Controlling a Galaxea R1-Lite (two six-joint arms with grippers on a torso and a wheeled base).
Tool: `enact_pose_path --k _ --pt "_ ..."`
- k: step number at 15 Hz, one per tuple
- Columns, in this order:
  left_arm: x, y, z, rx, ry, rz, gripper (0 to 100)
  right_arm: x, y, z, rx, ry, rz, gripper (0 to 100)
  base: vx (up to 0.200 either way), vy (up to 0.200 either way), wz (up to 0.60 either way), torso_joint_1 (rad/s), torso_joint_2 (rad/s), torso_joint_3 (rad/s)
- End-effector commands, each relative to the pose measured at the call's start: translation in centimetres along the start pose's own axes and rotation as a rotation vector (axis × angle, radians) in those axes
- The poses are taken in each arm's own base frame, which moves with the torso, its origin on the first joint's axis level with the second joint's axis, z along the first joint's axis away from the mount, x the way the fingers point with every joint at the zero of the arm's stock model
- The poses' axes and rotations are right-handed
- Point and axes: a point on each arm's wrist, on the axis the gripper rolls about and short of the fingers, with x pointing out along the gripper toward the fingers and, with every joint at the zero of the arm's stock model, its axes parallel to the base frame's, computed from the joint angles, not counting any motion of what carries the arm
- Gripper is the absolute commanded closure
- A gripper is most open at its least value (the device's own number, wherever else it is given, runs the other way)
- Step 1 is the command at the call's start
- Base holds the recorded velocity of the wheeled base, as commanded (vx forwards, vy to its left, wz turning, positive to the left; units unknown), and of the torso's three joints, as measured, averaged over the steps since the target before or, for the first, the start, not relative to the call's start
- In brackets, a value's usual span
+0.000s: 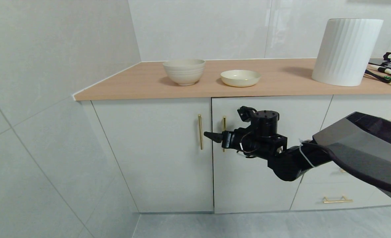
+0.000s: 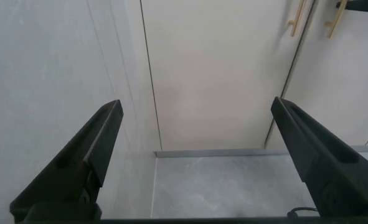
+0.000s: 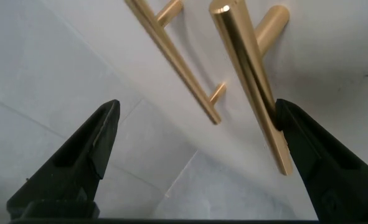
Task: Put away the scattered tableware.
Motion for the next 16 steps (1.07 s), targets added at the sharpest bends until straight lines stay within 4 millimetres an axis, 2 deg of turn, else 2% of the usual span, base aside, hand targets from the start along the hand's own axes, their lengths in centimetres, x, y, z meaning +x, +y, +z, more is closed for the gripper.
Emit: enact_pose_path --k 1,5,8,16 --pt "0.0 0.0 0.0 0.0 0.001 0.0 0 -0.4 0.4 0.4 -0.001 -0.003 0.008 0 0.0 0.0 0.0 0.0 0.0 0.0" --pt "0.0 0.0 0.0 0.0 0.001 0.0 0 -2.4 1.1 0.1 0.008 0.066 0.106 0 0.0 0.0 0.0 0.0 0.0 0.0" --pt "0.0 0.0 0.0 0.0 0.001 0.0 0 -3.4 1.1 -0.7 -0.01 0.049 0.166 0 0.0 0.0 0.0 0.0 0.0 0.0" --pt "0.0 0.0 0.0 0.028 -0.002 -0.005 0 -4.5 1.3 -1.3 -0.01 0.08 0.21 0 0.0 0.0 0.0 0.0 0.0 0.0"
